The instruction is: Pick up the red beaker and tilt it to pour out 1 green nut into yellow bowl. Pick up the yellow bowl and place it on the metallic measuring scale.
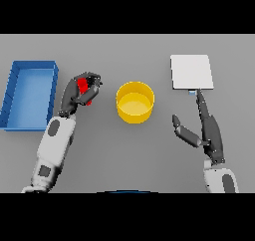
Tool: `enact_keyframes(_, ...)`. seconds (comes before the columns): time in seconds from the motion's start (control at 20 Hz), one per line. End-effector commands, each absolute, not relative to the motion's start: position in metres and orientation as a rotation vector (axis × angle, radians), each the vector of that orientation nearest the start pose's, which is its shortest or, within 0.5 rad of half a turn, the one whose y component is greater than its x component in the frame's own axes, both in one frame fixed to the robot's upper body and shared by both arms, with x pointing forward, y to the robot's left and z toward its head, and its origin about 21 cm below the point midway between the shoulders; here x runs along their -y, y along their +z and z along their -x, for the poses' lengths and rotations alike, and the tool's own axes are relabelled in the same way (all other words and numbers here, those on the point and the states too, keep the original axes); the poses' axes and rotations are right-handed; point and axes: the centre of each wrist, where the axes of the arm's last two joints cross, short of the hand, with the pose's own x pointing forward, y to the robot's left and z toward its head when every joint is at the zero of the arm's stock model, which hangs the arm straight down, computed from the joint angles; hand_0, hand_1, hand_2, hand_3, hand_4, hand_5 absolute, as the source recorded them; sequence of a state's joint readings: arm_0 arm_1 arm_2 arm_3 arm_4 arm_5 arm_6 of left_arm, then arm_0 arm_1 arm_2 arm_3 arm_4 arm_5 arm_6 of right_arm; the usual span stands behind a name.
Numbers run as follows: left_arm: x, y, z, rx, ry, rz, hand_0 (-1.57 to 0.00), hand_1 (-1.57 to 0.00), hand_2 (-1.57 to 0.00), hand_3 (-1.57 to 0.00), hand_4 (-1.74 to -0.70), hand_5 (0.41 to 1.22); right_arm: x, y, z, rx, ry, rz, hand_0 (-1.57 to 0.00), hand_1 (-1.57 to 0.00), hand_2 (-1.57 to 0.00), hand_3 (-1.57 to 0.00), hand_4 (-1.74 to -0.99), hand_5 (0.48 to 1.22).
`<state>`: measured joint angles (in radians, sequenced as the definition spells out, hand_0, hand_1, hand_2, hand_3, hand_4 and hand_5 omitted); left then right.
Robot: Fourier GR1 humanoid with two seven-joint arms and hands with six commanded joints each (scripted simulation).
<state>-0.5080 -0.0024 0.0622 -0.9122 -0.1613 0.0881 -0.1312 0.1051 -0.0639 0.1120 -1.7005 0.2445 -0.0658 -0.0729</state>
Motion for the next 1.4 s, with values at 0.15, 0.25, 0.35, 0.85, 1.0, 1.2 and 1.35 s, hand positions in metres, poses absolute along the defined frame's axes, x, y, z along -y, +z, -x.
enact_keyframes(0.15,-0.179,-0.024,-0.361,1.533,-0.290,-0.089,-1.27,-1.29,-1.30,-1.19,-1.54,1.129,0.224,0.008,-0.220,1.682,0.232,0.215,0.00,0.00,0.00,0.00,-1.254,0.644)
enact_keyframes(0.25,-0.176,-0.024,-0.360,1.525,-0.283,-0.087,-1.38,-1.39,-1.40,-1.33,-1.51,1.162,0.223,0.008,-0.220,1.678,0.234,0.213,0.00,0.00,0.00,0.00,-1.257,0.645)
enact_keyframes(0.35,-0.176,-0.024,-0.357,1.543,-0.248,-0.085,-1.45,-1.45,-1.46,-1.41,-1.59,1.151,0.221,0.012,-0.221,1.691,0.227,0.212,0.00,0.00,0.00,0.00,-1.257,0.643)
enact_keyframes(0.85,-0.167,0.032,-0.363,1.684,-0.349,-0.157,-1.56,-1.56,-1.56,-1.55,-1.72,1.117,0.224,0.009,-0.219,1.701,0.267,0.239,0.00,0.00,0.00,0.00,-1.261,0.661)
enact_keyframes(1.0,-0.161,0.048,-0.366,1.638,-0.559,-0.237,-1.56,-1.56,-1.56,-1.56,-1.73,1.125,0.223,0.008,-0.217,1.699,0.276,0.246,0.00,0.00,0.00,0.00,-1.256,0.671)
enact_keyframes(1.2,-0.160,0.057,-0.372,1.596,-0.679,-0.301,-1.56,-1.56,-1.56,-1.56,-1.73,1.111,0.223,0.009,-0.219,1.675,0.275,0.242,0.00,0.00,0.00,0.00,-1.256,0.678)
enact_keyframes(1.35,-0.159,0.062,-0.378,1.566,-0.789,-0.399,-1.57,-1.57,-1.57,-1.57,-1.74,1.117,0.219,0.009,-0.221,1.675,0.272,0.242,0.00,0.00,0.00,0.00,-1.255,0.681)
